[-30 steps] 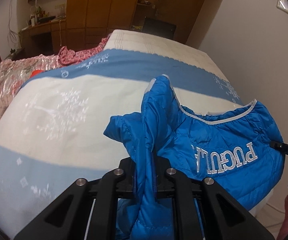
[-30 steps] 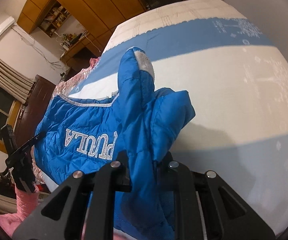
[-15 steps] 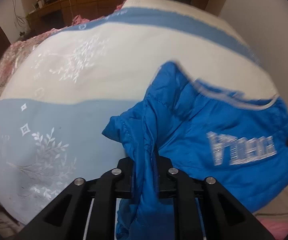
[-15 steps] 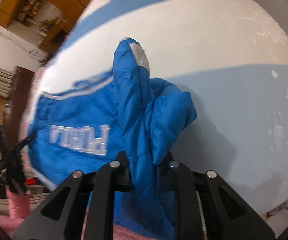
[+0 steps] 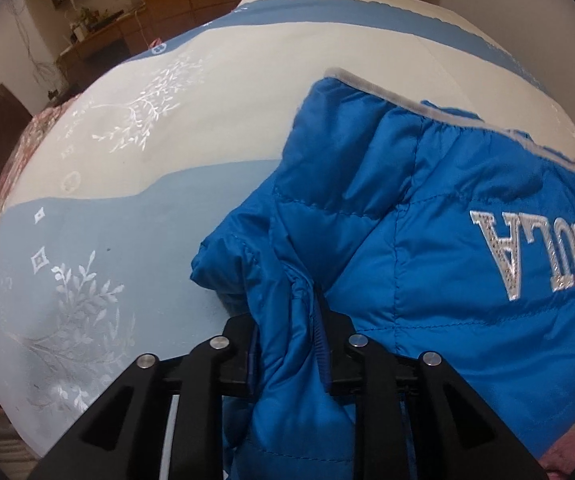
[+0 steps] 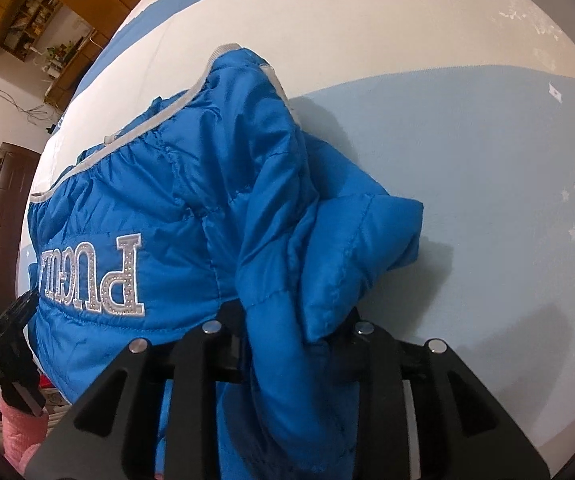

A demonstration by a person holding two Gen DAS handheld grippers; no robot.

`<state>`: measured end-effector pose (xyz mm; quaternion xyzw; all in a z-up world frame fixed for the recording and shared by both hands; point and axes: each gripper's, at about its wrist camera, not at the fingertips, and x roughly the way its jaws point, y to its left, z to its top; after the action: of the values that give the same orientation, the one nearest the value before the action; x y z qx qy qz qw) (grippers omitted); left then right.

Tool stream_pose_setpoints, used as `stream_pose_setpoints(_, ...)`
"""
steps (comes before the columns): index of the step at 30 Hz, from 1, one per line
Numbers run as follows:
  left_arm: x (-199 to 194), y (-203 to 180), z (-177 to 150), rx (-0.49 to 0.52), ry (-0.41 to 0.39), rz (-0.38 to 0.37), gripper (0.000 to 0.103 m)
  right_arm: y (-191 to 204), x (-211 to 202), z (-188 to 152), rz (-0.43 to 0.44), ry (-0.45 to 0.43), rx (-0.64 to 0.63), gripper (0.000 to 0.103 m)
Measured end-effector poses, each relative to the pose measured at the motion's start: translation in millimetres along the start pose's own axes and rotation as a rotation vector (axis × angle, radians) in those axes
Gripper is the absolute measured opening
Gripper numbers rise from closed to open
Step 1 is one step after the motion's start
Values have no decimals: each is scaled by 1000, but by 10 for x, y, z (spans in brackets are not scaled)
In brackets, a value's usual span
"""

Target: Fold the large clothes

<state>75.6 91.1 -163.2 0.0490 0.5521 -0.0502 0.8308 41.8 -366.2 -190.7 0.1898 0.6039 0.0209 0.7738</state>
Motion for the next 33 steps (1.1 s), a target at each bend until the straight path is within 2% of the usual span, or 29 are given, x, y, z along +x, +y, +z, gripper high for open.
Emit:
stream_pose_setpoints(2, -60, 73, 21, -25, 14, -22, 24, -8, -118, -44, -21, -2, -12, 36)
stream_pose_setpoints(5, -270, 250, 48, -57, 10, -48, 30, -9, -471, -62, -68, -46, -31, 42)
stream_pose_setpoints(7, -464, 375, 91, -77, -25, -55, 32, 2, -663, -59, -93, -83, -41, 42)
stream_pose_setpoints(9, -631, 389, 162, -62, -73, -16, 30, 74, -848, 2, -122, -128, -89, 44)
stream_pose_setpoints(11, -774, 313, 314, -40, -122, -31, 29, 220, -896, 95, -107, -146, -129, 44)
stream_pose_setpoints(13, -804, 205, 420, -28, -141, -65, 29, 412, -804, 228, -106, -149, -183, 43)
stream_pose_setpoints(16, -618, -124, 637, 28, -133, -96, 29, 687, -517, 455, -107, -126, -234, 38)
stream_pose_setpoints(17, -555, -220, 693, 38, -125, -95, 29, 754, -404, 516, -104, -113, -238, 34)
stream_pose_setpoints(19, -412, -365, 759, 57, -115, -89, 29, 840, -229, 624, -126, -101, -259, 33)
stream_pose_setpoints(22, -122, -434, 892, 53, -72, -88, 29, 816, -45, 783, -158, -91, -256, 32)
stream_pose_setpoints(26, 164, -473, 899, 40, -21, -72, 29, 693, 183, 959, -145, -60, -219, 28)
stream_pose_setpoints(33, 366, -484, 841, 40, -18, -70, 29, 535, 482, 1072, -129, -49, -181, 27)
